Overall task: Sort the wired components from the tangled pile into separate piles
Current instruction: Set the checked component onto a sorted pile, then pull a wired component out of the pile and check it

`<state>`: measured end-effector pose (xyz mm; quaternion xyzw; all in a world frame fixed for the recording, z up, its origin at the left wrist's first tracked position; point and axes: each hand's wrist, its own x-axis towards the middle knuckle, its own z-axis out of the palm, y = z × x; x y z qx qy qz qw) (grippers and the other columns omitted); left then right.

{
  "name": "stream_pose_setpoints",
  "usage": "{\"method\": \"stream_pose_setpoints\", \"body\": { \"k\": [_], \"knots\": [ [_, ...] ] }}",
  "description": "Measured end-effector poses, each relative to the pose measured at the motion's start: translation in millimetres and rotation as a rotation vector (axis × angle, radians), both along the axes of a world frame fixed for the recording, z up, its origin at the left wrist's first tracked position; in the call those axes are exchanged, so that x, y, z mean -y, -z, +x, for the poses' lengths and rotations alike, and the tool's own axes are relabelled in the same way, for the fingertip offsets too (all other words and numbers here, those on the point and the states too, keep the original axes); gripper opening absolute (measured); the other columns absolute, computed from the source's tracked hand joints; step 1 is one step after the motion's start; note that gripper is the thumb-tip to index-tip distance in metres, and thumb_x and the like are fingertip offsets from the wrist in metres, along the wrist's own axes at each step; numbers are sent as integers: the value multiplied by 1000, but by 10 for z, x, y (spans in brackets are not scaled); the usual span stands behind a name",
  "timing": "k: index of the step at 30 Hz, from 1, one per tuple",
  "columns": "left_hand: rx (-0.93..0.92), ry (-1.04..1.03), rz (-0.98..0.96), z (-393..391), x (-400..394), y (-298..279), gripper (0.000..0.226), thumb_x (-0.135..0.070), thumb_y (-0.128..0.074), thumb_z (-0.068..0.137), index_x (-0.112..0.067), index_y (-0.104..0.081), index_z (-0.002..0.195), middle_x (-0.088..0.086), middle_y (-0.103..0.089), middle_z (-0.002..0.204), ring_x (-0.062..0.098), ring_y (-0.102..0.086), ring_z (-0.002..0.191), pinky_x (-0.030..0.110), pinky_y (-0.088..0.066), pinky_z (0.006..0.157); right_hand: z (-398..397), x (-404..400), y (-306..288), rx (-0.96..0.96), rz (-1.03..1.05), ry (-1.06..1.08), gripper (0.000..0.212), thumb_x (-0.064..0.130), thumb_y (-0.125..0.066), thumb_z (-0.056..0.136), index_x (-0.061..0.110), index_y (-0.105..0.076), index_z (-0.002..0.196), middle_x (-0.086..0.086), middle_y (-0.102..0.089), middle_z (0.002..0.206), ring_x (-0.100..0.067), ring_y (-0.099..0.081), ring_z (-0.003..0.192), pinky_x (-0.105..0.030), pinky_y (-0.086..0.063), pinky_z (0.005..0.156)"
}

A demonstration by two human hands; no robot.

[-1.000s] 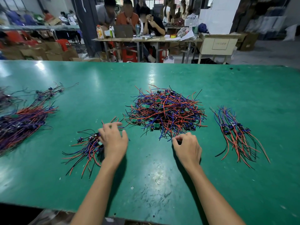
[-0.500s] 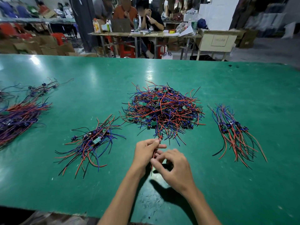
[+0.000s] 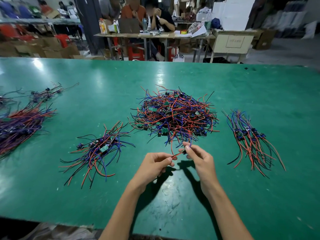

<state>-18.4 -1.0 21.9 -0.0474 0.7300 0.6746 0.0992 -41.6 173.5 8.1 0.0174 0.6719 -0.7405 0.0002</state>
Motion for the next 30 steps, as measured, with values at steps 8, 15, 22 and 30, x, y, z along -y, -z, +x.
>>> {"method": "stream_pose_setpoints", "body": {
  "k": [8, 15, 22, 30],
  "knots": [
    [-116, -4, -223, -6, -86, -40, 20, -12, -56, 102, -15, -75, 109, 2, -74, 87, 13, -53, 69, 25, -43, 67, 40, -189, 92, -5, -143, 90, 30, 38, -74, 81, 12, -79, 95, 0, -79, 94, -4, -65, 76, -11, -48, 72],
    [-56, 134, -1, -48, -292, -153, 26, -21, -49, 107, -14, -71, 118, 10, -76, 103, 16, -67, 70, 22, -52, 69, 50, -231, 180, -59, -131, 48, 22, 37, -77, 82, 17, -80, 91, -3, -77, 86, -7, -69, 79, -13, -51, 73],
    [-34, 265, -43, -23, -327, -178, 44, -46, -51, 103, -8, -75, 104, 11, -77, 99, 13, -54, 53, 20, -39, 53, 74, -276, 182, -25, -160, 56, 55, 59, -91, 59, 13, -80, 87, -8, -76, 85, -17, -68, 77, -27, -54, 65],
    [61, 205, 156, 5, -379, -169, 21, -10, -60, 99, 3, -73, 110, 15, -77, 98, 18, -70, 63, 26, -56, 63, 168, -199, 77, 23, -179, -9, 28, 34, -66, 89, 12, -80, 102, -12, -74, 97, -26, -66, 85, -45, -55, 87]
  ]
}}
